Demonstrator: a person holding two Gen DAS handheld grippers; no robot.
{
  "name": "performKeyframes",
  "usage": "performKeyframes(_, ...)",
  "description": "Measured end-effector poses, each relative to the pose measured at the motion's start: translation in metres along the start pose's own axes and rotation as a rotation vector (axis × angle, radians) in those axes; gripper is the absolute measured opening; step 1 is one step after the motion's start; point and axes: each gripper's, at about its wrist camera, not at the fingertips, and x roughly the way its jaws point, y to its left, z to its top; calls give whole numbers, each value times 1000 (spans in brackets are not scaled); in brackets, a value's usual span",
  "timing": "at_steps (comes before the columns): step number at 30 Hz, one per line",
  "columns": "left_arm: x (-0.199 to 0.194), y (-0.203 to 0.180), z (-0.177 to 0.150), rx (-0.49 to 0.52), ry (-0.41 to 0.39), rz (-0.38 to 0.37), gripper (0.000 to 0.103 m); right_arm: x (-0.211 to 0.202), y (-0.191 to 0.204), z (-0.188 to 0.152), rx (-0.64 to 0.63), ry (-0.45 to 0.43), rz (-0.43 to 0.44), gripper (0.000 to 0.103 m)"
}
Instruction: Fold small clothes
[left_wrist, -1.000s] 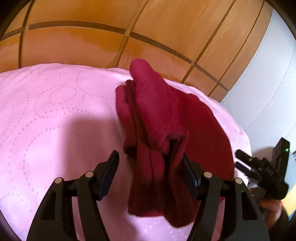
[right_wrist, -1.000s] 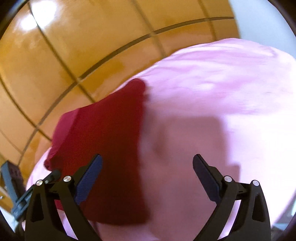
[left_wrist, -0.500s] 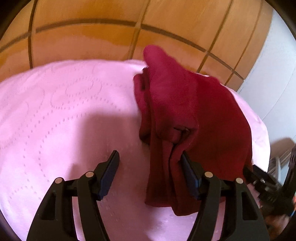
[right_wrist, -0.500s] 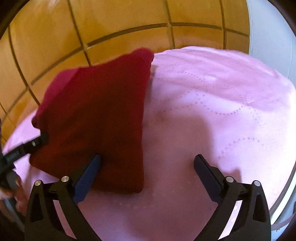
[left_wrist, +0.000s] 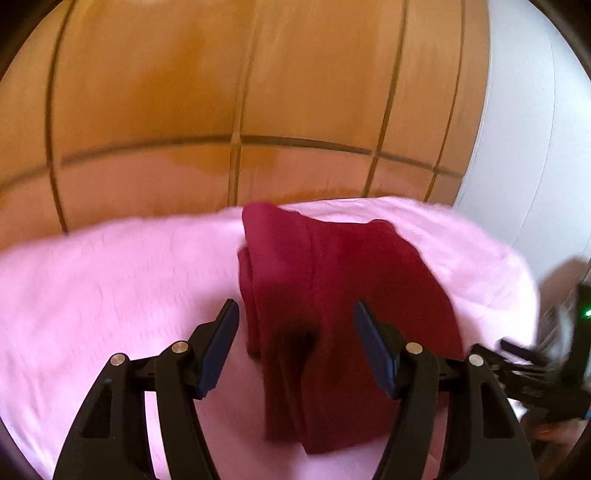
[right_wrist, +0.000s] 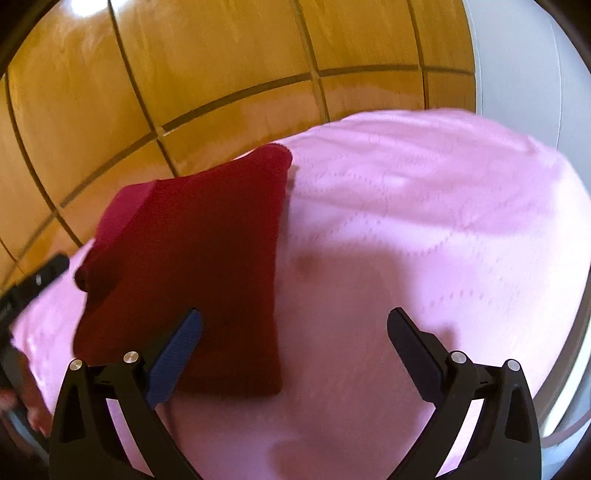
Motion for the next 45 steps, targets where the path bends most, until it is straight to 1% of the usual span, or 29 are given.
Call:
performKeyframes(2,15,1,10,8,23,34,65,4,-2,17,7,-11,-39,99)
performKeyframes(4,37,9,15,-3,70,87,64,9,-4,33,19,-19,-50,99)
performKeyframes(5,49,12,15,-8,109,120,65,16,-4,43,18,-4,-57,99)
performKeyframes(7,72,23,10,-24,187,147,68,32,1,56,-5,27,-64,99)
performKeyframes(9,86,30,4,-23,227,170,74,45,8,57,-41,37,-82,99)
performKeyframes(10,87,31,1,-21,230,171,76,49,10,56,-63,38,-107,99)
performKeyframes(12,91,33,-1,-18,235,171,78,61,20,45,-137,57,-184,99)
performKeyframes(13,95,35,-1,-7,239,175,80,63,23,42,-151,41,-192,99)
performKeyframes(14,98,39,-2,-15,238,174,87,63,24,40,-155,23,-198,99)
performKeyframes(15,99,45,-2,-46,244,158,90,62,24,38,-153,9,-198,99)
performKeyframes(17,101,55,-3,-109,263,109,90,57,17,40,-126,4,-165,99)
performKeyframes(18,99,59,-4,-144,267,83,90,53,12,40,-98,7,-141,99)
performKeyframes(20,91,62,-5,-184,253,58,90,42,3,40,-43,16,-108,99)
performKeyframes(22,80,62,-7,-223,235,43,90,26,-4,35,-3,5,-84,99)
performKeyframes(24,69,63,-10,-258,219,34,92,14,-6,29,16,-2,-70,99)
performKeyframes(25,61,63,-13,-277,210,37,95,7,-7,24,23,-4,-61,99)
performKeyframes(27,44,64,-21,-322,181,44,99,-1,-6,16,27,-4,-44,99)
performKeyframes(29,30,64,-28,-342,166,36,100,-8,-3,9,19,-1,-32,99)
performKeyframes(31,19,58,-32,-319,169,59,100,-12,2,2,-5,12,-37,99)
performKeyframes(35,-6,38,-40,-216,160,115,100,-25,16,-12,-67,-1,-17,99)
performKeyframes(37,-17,30,-43,-172,152,125,101,-32,22,-15,-79,-9,-7,99)
performKeyframes(39,-29,21,-46,-127,136,159,101,-37,26,-17,-85,-14,-3,99)
performKeyframes(43,-53,12,-49,-100,115,202,101,-48,38,-22,-131,-25,-29,99)
performKeyframes(45,-66,8,-48,-94,89,212,101,-56,42,-26,-147,-32,-22,99)
